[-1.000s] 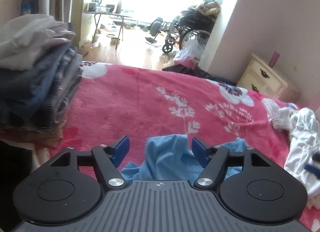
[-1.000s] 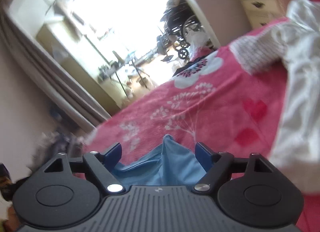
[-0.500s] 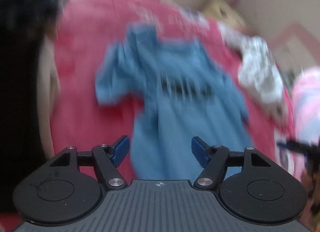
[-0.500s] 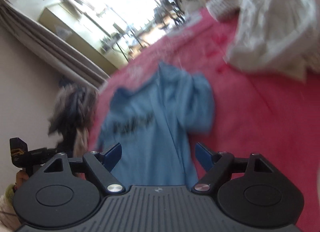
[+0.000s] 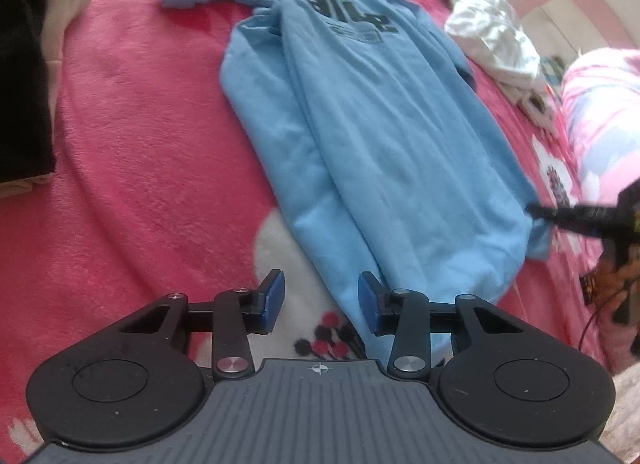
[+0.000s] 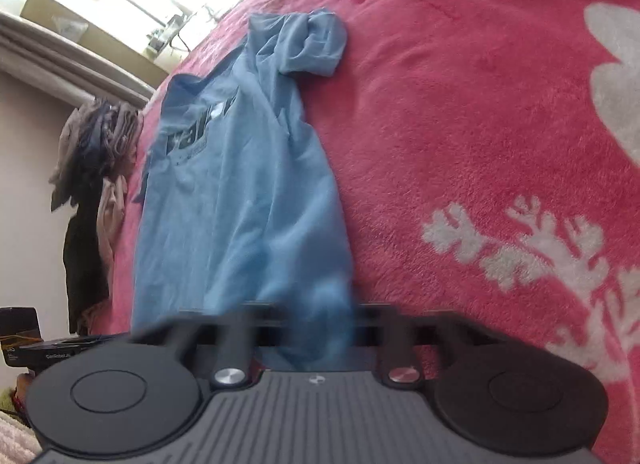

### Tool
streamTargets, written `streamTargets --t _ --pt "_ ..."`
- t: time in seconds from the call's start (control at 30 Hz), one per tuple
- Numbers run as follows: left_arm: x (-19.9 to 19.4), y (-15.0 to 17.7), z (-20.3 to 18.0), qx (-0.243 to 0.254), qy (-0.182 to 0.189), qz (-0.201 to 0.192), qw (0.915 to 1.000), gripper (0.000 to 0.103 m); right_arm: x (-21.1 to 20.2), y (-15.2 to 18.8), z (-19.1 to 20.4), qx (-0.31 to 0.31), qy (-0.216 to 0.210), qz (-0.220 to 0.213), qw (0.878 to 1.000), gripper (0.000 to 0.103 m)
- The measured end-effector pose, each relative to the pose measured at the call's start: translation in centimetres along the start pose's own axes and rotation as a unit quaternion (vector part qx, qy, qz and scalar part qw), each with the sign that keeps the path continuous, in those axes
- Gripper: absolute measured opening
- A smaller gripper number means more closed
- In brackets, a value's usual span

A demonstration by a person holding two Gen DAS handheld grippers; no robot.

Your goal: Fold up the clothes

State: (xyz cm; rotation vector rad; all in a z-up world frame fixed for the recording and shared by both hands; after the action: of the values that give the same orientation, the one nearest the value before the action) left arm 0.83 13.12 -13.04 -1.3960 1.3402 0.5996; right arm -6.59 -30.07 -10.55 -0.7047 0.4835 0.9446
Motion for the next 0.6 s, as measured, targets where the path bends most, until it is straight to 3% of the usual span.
streamTargets --t 0.13,0.33,0.4,0.47,0.57,0.6 --pt "-0.3 0.7 -0.2 0.008 0.006 -0.001 0.9999 0.04 -3.8 -1.5 1.3 -0.031 0.026 -0.046 0.998 0.005" --pt "-0.5 1.0 -0.3 0.017 0.017 0.001 0.9997 0.04 -5.4 -3.7 0.6 -0.085 0.145 -0.083 0.982 0.006" --pt "-0.5 1.0 -0.3 0.022 0.016 0.002 0.9996 0.04 -4.4 -4.2 0.3 -0.114 0.216 -0.082 0.966 0.009" --pt "-0.8 1.0 -0.1 0.018 0.016 -0.003 0.9997 0.04 -3.3 -4.6 0.2 -0.138 0.297 -0.081 0.941 0.026" --pt "-1.1 0.9 0.1 0.01 0.017 -0.012 0.9997 0.04 -4.2 -4.6 1.1 -0.163 0.335 -0.124 0.92 0.036" --pt "-1.2 0.8 0.2 0.006 0.017 -0.015 0.9997 0.04 -4.6 -4.3 2.1 -0.173 0.321 -0.143 0.92 0.036"
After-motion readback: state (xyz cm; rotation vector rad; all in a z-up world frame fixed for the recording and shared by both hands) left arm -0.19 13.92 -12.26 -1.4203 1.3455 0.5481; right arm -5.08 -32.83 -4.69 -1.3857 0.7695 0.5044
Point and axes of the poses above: each gripper's, at about its wrist camera, not at the fingertips, and x roughly the way its jaws point, z to its left, y to its underside, the point moved 3 cm from there along x, roughly the way its jaws point, and after that the axes turned 9 degrees about -y, right-handed, at the moved point
